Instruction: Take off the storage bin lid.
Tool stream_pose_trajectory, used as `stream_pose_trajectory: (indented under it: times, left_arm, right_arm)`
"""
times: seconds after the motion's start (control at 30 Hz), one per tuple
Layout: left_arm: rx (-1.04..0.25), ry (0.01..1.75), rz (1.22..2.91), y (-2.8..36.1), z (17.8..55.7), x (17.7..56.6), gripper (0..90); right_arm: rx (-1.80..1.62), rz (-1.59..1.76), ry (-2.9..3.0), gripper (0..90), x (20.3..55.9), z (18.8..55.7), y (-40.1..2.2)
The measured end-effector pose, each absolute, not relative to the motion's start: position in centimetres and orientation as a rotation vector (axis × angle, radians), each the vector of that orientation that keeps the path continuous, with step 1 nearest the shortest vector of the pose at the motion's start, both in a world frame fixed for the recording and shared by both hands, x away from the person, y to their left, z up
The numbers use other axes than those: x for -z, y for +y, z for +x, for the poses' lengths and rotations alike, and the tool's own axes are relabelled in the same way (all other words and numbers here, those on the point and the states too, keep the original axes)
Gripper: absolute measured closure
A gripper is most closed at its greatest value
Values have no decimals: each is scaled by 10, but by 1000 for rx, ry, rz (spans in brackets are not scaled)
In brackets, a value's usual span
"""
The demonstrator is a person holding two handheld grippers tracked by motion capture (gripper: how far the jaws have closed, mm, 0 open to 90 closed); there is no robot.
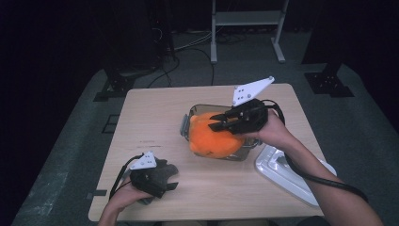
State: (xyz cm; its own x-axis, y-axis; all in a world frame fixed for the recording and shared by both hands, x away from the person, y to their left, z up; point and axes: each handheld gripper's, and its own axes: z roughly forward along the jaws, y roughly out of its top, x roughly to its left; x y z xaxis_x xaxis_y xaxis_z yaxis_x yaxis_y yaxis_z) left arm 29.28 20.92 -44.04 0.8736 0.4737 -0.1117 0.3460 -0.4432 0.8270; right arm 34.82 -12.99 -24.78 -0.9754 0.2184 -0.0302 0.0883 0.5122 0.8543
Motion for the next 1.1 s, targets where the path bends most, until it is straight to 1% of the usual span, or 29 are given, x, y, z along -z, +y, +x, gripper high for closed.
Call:
stream_pose_trajectory:
  times: [0.77,1.1]
  left_arm:
    - [-166,593,2074,209,294,441,24]
    - [-155,590,2073,208,294,442,24]
  right_arm:
    - [-1451,343,2605,724,251,381,-133]
    - [-1448,396,2604,724,260,397,-136]
